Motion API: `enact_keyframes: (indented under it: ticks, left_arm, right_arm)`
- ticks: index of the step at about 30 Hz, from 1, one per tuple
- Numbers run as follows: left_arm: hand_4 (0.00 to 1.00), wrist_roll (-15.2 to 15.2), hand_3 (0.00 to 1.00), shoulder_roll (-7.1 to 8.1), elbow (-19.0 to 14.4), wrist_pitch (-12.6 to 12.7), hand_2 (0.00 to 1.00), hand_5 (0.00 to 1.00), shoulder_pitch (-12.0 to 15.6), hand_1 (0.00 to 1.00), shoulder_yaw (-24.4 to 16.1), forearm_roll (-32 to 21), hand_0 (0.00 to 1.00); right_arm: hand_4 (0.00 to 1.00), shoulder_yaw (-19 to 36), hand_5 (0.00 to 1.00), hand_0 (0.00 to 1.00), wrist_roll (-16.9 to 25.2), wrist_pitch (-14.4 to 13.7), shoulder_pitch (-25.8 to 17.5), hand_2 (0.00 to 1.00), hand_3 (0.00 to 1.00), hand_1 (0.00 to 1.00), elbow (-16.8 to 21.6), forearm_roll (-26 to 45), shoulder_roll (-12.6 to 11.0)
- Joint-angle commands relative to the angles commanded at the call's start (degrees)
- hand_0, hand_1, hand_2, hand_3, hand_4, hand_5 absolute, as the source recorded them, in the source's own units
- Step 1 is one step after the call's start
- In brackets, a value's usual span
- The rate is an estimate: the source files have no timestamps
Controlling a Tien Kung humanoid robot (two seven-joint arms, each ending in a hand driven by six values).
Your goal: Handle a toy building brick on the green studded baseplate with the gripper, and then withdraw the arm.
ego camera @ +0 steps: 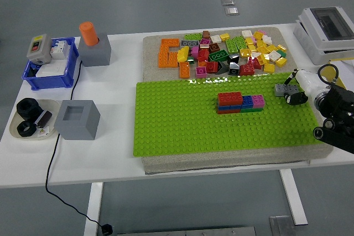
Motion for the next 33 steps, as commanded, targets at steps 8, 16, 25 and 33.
enact_keyframes:
  ticks: [8, 16, 25, 33]
  left_arm:
    - [0.856, -0.1, 0.686, -0.03, 0.0, 0.0, 0.818, 0.535, 0.0, 0.874, 0.1, -0.1, 0.831]
    - [0.857, -0.2, 0.687, -0.08, 0.0, 0.0, 0.818, 0.536, -0.1, 0.873, 0.2, -0.3, 0.832]
    - [0.858, -0.3, 0.691, -0.1, 0.1, 0.0, 0.818, 0.549, -0.1, 0.874, 0.3, -0.4, 0.832]
    - [0.86, -0.4, 0.691, -0.1, 0.1, 0.0, 0.818, 0.552, -0.1, 0.875, 0.4, -0.4, 0.832]
  right_arm:
    - [0.639, 0.1, 0.02, 0.998, -0.1, 0.0, 0.0, 0.993, 0.524, 0.972, 0.0, -0.1, 0.0]
    - [0.628, 0.3, 0.004, 0.998, -0.2, 0.1, -0.1, 0.983, 0.464, 0.972, 0.0, -0.2, 0.1]
    - [0.596, 0.1, 0.002, 0.998, -0.2, -0.3, -0.2, 0.97, 0.425, 0.966, 0.0, 0.0, 0.0]
    - [0.568, 0.2, 0.002, 0.998, -0.2, -0.2, -0.3, 0.966, 0.427, 0.966, -0.1, 0.0, 0.0]
